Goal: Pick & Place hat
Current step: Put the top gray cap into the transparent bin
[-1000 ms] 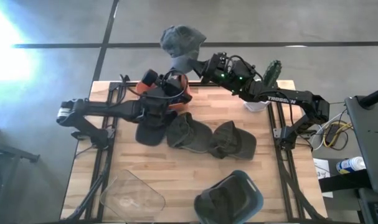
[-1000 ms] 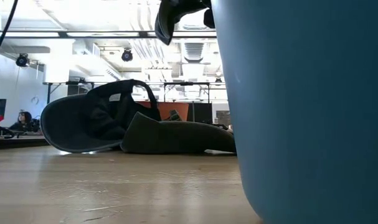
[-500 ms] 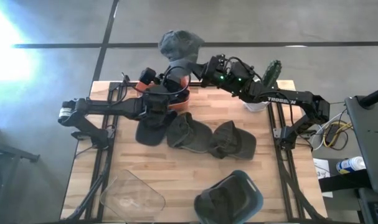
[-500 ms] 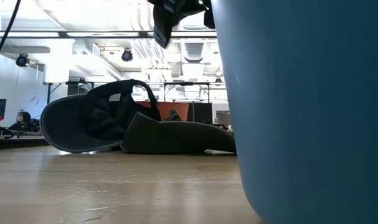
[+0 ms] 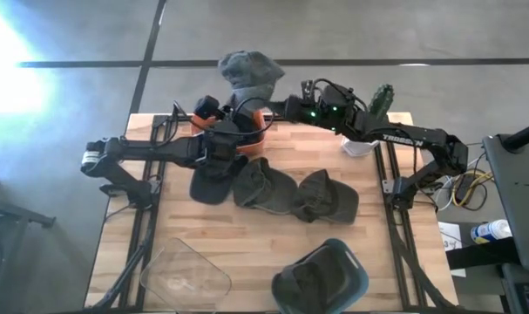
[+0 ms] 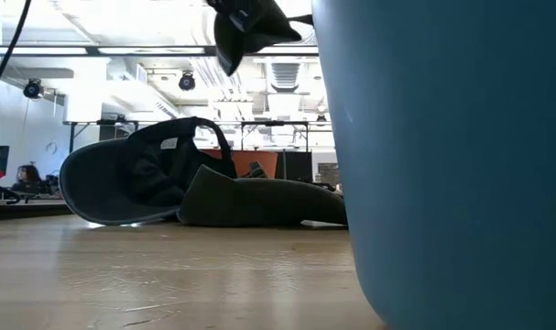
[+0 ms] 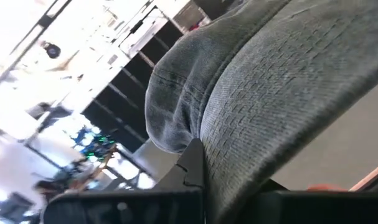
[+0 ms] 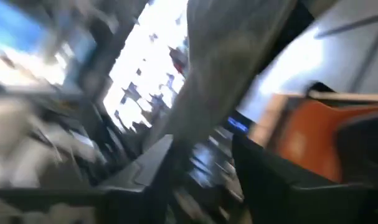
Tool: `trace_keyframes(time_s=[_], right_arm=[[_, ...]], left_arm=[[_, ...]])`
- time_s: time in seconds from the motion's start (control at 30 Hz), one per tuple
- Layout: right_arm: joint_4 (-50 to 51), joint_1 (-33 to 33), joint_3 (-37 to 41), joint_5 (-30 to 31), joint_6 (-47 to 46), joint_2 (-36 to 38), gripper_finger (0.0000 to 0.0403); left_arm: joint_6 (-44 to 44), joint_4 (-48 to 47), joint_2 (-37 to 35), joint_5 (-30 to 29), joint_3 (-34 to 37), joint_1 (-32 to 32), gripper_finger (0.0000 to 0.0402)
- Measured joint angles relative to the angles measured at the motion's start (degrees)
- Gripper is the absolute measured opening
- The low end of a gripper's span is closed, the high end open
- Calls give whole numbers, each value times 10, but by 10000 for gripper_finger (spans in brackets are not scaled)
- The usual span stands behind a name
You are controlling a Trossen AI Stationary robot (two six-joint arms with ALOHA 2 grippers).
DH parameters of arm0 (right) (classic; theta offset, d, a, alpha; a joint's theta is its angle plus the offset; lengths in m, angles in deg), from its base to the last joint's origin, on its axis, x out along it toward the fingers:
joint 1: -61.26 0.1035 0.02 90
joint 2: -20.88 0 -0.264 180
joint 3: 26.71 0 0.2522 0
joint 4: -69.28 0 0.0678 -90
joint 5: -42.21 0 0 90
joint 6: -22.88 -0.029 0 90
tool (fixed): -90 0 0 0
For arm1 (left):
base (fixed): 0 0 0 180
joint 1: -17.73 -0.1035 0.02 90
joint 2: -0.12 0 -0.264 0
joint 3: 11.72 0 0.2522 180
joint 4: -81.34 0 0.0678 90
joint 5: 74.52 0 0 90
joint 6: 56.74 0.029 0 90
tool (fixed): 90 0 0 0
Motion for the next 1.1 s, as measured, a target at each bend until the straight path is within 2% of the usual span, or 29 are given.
trace_keyframes(time_s=[0.13, 0.23, 0.3, 0.4, 0.47, 0.6, 0.73, 0.8, 0.87, 1.03, 1.1], right_arm=[[171, -1, 0, -5, 120, 45, 211], [288, -1, 0, 0, 209, 83, 232], [352, -2, 1, 4, 237, 109, 239], [395, -1, 7, 29, 244, 147, 243], [393, -1, 14, 43, 241, 169, 242], [385, -1, 16, 73, 234, 201, 235], [400, -1, 17, 70, 230, 214, 230], [401, -1, 17, 75, 226, 215, 229], [414, -2, 16, 78, 224, 219, 228], [419, -1, 16, 76, 225, 210, 228], [419, -1, 16, 75, 226, 210, 228]], left_arm=[[14, -67, -13, -37, 0, 18, 7], [11, -122, -28, -43, -1, 40, 7], [14, -156, -34, -32, -1, 61, 7], [-18, -193, -38, 30, -1, 88, 7], [-109, -197, -38, 124, -1, 94, 9], [-361, -209, -38, 349, -1, 69, 10], [-555, -392, -38, 611, -25, 37, 10], [-617, -522, -38, 749, -40, 26, 10], [-650, -621, -35, 854, -59, 25, 10], [-726, -768, -38, 1060, -146, 38, 11], [-765, -798, -37, 1117, -179, 45, 11]])
